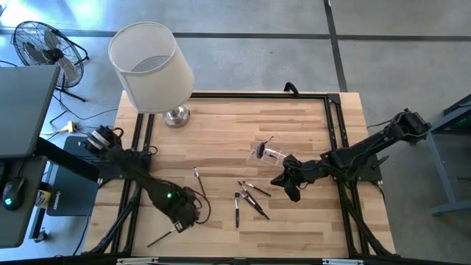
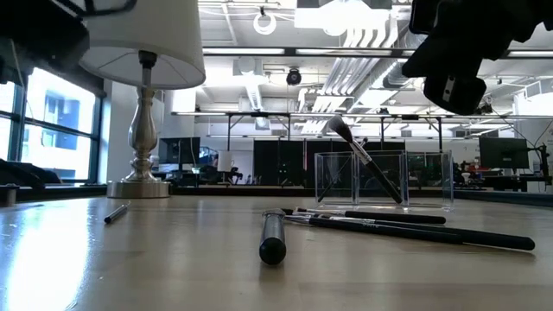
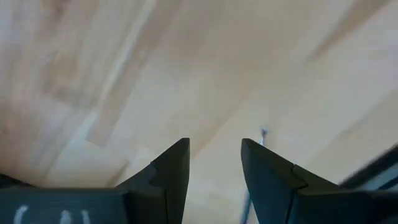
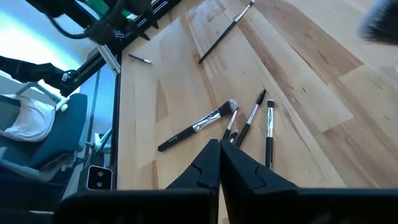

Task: Put items in baskets/containers
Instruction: Put the black eyeshadow brush into the transparent organizer

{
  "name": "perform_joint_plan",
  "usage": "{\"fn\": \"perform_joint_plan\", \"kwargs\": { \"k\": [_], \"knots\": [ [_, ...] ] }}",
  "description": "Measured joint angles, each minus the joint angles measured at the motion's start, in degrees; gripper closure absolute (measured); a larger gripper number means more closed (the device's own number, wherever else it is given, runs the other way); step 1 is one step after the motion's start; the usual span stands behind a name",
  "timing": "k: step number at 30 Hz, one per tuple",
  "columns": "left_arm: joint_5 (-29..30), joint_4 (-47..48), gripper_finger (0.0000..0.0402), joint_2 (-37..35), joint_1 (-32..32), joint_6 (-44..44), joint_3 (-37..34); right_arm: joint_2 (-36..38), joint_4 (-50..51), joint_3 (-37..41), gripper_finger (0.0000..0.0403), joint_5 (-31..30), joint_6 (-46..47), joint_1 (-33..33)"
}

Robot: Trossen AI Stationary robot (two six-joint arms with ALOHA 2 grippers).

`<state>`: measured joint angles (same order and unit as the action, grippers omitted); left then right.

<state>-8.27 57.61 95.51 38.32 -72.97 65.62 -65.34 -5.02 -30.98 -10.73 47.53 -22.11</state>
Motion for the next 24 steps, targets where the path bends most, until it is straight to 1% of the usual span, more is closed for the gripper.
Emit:
{"fn": "perform_joint_plan", "kwargs": {
  "k": [4, 8, 12, 15, 24],
  "knots": [
    [-1.46, 0.42, 0.0260, 2.80, 1.45, -2.38, 1.44, 0.00, 0.00, 0.00, 0.0401, -0.01, -0.03, 0.00],
    [-4.26, 0.05, 0.0260, 5.43, 3.72, -3.86, 2.87, 0.00, 0.00, 0.00, 0.0399, 0.18, -0.04, 0.00],
    [-4.44, -1.61, 0.0260, 7.81, 5.34, -5.59, 5.03, 0.00, 0.00, 0.00, 0.0401, 0.21, -0.04, 0.00],
    [-4.53, -0.78, 0.0260, 9.57, 6.58, -6.06, 6.77, 0.00, 0.00, 0.00, 0.0401, 0.21, -0.04, 0.00],
    [-5.52, -1.23, 0.0260, 15.30, 7.87, -6.44, 11.42, 0.00, 0.02, 0.00, 0.0402, 0.29, -0.31, 0.00]
  ]
}}
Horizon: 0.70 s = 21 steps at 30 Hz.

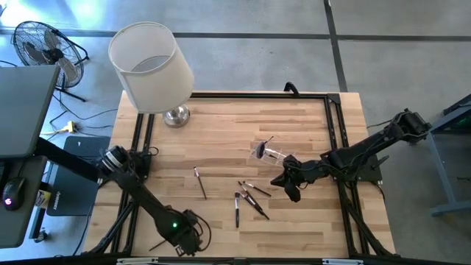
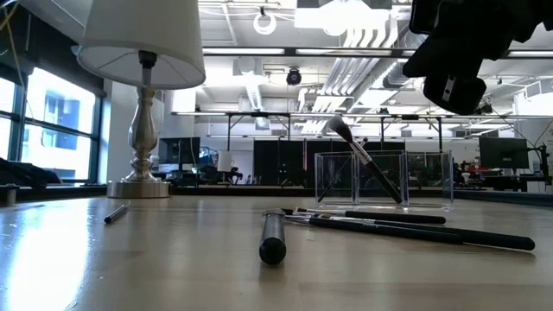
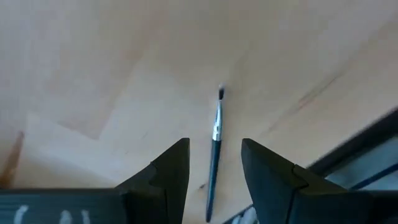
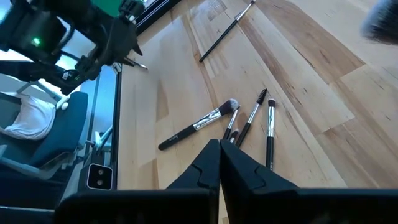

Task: Put items in baskets/containers
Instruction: Put the black eyeshadow brush into the transparent organizer

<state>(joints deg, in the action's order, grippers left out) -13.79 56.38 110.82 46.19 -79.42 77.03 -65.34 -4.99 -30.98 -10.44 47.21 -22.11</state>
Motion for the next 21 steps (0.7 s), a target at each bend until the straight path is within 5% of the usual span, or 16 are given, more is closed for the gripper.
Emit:
{"fn": "perform_joint_plan", "kwargs": {
  "k": [11, 18, 21],
  "knots": [
    [-3.73, -0.02, 0.0264, 5.32, 1.06, 1.77, 0.57, 0.00, 0.00, 0.00, 0.0401, 0.84, -1.22, 0.00],
    [-2.77, -2.30, 0.0382, 6.47, -1.20, 7.89, 0.42, 0.00, 0.02, 0.00, 0.0401, 0.57, -1.26, 0.00],
    [-1.01, -2.10, 0.0385, 6.53, -2.56, 8.90, 0.37, 0.00, 0.02, 0.00, 0.0401, 0.55, -1.47, 0.00]
  ]
}}
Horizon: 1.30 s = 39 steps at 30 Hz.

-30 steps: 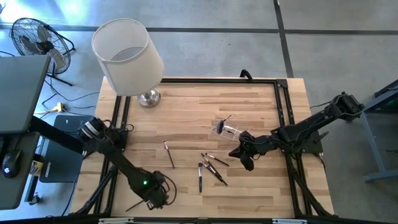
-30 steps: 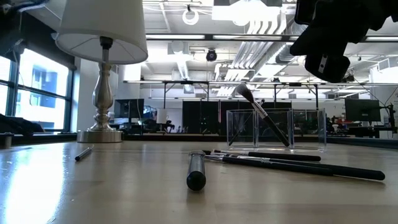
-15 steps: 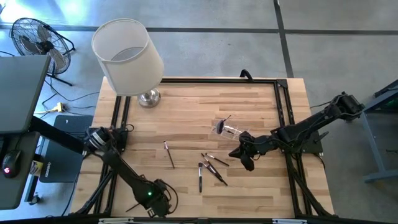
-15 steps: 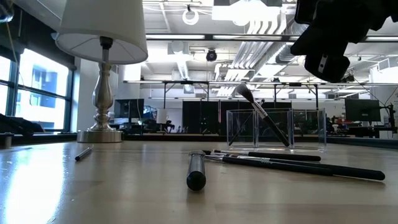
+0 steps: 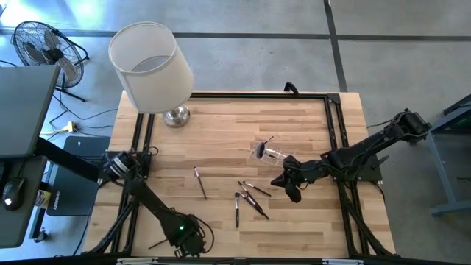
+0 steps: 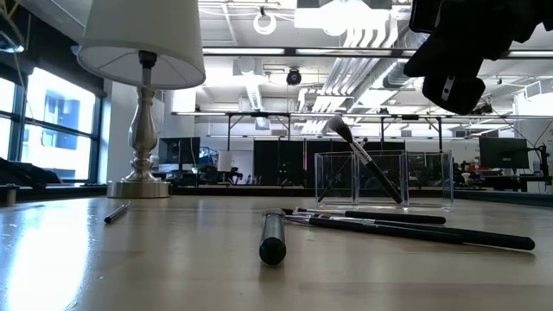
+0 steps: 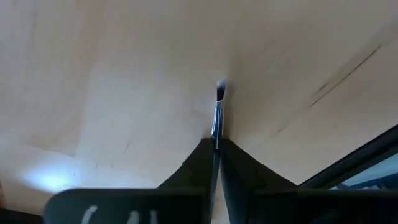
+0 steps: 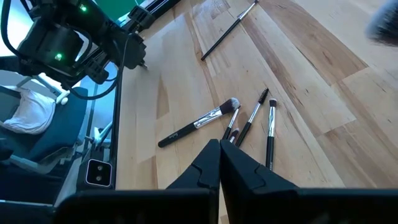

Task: Put items in baskets/containers
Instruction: Put the black eyeshadow brush into the transparent organizer

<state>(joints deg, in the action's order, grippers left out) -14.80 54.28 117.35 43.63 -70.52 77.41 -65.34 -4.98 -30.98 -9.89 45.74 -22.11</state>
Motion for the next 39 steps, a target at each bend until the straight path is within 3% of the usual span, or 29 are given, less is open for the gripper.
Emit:
{"fn": "perform_joint_plan", "kwargs": {
  "k": [12, 18, 23, 32, 39],
  "knots": [
    [7.96, 0.33, 0.0398, -0.18, -7.17, 4.74, 0.00, 0.00, -0.02, 0.00, 0.0399, 0.03, -2.74, 0.00],
    [15.55, -1.99, 0.0400, -0.32, -12.81, 4.73, 0.00, 0.00, -0.02, 0.00, 0.0402, 4.15, -5.35, 0.00],
    [23.28, -9.81, 0.0401, -0.29, -17.41, 4.71, 0.00, 0.00, 0.69, 0.00, 0.0399, 7.23, -7.20, -0.02],
    [29.42, -13.39, 0.0400, 0.15, -22.09, 7.36, 2.68, 0.07, 7.60, 0.00, 0.0399, 10.51, -4.74, -0.16],
    [33.28, -11.94, 0.0400, -1.30, -24.41, 10.42, 3.34, 0.09, 16.97, -0.01, 0.0401, 6.29, -1.01, -2.41]
  ]
}}
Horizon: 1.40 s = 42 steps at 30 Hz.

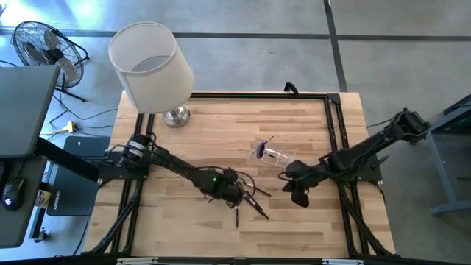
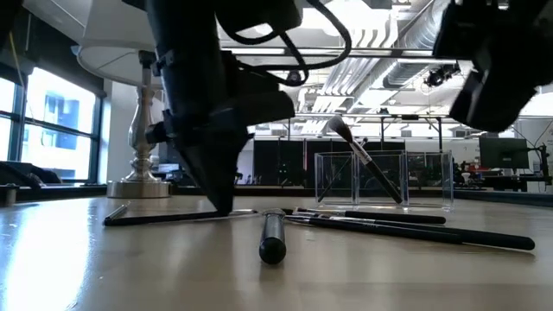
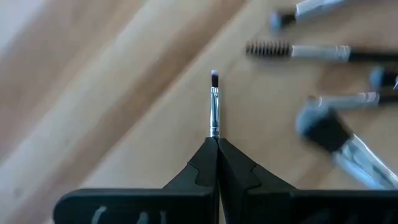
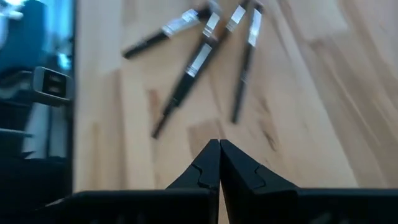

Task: Put items in baskets/containers
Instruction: Put the black eyeshadow brush into the transparent organizer

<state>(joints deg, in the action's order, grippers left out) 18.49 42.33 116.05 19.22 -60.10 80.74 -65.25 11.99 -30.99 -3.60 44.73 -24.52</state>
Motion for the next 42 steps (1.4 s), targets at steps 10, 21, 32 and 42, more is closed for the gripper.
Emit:
{"fn": "perform_joint_plan", "kwargs": {
  "k": [10, 21, 32, 42],
  "knots": [
    [7.97, -0.93, 0.0400, -8.15, 0.21, 0.31, -4.68, 0.02, 4.13, 0.01, 0.0402, -8.34, 8.78, -5.41],
    [18.09, -23.48, 0.0401, -24.25, 0.66, 0.92, -23.03, -0.03, 2.36, 0.02, 0.0401, -17.81, 16.52, -8.72],
    [20.86, -72.45, 0.0401, -27.59, -0.18, 16.39, -36.84, -0.02, 5.08, 0.01, 0.0401, -21.23, 22.75, -14.43],
    [18.09, -88.67, 0.0402, -23.54, -4.41, 31.26, -35.68, 0.04, 10.88, 0.01, 0.0402, -25.39, 29.95, -21.67]
  ]
}}
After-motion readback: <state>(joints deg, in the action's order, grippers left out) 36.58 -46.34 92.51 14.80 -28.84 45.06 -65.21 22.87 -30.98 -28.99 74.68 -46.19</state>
